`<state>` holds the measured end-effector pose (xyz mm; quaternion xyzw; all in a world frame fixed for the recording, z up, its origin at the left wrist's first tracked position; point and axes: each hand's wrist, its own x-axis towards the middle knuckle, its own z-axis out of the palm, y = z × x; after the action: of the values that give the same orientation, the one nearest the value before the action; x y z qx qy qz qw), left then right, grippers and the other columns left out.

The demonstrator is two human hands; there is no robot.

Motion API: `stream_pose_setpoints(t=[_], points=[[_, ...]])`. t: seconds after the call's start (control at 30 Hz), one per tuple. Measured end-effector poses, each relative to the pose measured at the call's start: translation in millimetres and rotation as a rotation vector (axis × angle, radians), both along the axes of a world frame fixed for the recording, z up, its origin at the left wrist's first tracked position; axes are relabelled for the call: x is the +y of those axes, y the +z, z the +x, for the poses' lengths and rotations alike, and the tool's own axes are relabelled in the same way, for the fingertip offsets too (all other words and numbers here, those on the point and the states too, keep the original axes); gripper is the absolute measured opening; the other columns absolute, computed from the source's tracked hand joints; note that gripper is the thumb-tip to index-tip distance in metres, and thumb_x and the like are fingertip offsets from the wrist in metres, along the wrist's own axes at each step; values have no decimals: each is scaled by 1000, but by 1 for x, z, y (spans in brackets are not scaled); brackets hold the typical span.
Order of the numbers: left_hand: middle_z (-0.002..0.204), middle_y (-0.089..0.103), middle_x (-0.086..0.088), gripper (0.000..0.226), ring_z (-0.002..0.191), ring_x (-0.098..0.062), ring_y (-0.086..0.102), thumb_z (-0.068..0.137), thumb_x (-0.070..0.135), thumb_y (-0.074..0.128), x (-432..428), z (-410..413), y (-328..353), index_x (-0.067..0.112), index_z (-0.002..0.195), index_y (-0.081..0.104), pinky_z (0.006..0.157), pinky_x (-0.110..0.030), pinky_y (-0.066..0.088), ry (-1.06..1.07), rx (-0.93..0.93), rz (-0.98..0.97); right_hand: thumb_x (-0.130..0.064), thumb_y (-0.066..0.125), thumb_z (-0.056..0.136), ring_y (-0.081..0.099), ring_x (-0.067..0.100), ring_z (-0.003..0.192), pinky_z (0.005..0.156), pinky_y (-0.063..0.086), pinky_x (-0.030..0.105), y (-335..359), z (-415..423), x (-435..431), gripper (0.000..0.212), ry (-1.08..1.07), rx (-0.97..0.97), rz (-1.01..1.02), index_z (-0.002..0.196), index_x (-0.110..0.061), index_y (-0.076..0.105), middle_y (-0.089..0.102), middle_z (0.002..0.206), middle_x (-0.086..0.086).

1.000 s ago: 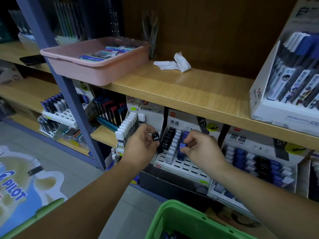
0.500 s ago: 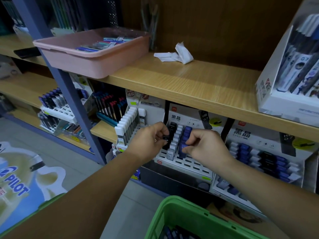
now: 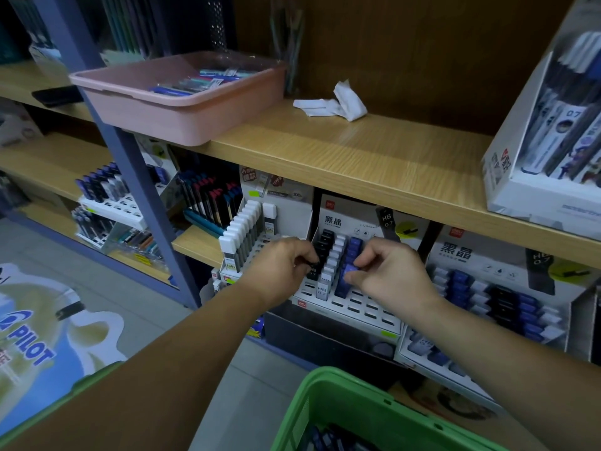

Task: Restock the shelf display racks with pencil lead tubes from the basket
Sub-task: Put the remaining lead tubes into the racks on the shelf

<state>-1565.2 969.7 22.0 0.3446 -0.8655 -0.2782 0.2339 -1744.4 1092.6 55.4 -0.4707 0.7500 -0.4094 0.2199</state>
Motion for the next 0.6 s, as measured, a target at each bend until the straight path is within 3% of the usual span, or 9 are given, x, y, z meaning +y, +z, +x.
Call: stream_pose_setpoints(t=[0.13,0.27,0.4,0.6], points=[[109,66,3,30,97,-12,63,95,3,64,1,4,-3,23,115,75,90,-25,51,19,-13,1,-5,84,82,55,13,57,57,52,32,-4,2,0,25,3,61,24,74,-17,63,65,71,7],[101,69,2,37,91,-14,64,93,1,59,7,6,-8,19,124,70,86,-32,56,38,-12,2,-5,78,86,53,18,58,56,46,30,-1,-3,-1,23,-7,85,-35,79,-15,58,61,70,10],[87,63,7,29,77,-11,61,91,6,61,19,7,-12,23,115,61,73,-34,55,61,1,21,-3,78,84,49,13,56,55,45,29,0,3,1,23,15,64,-31,78,-12,58,56,67,4],[89,60,10,22,79,-5,57,89,14,70,26,11,-21,30,102,61,73,-20,49,51,-51,108,-1,78,83,47,6,52,50,41,16,-6,6,2,26,107,144,47,74,-14,57,56,64,0]])
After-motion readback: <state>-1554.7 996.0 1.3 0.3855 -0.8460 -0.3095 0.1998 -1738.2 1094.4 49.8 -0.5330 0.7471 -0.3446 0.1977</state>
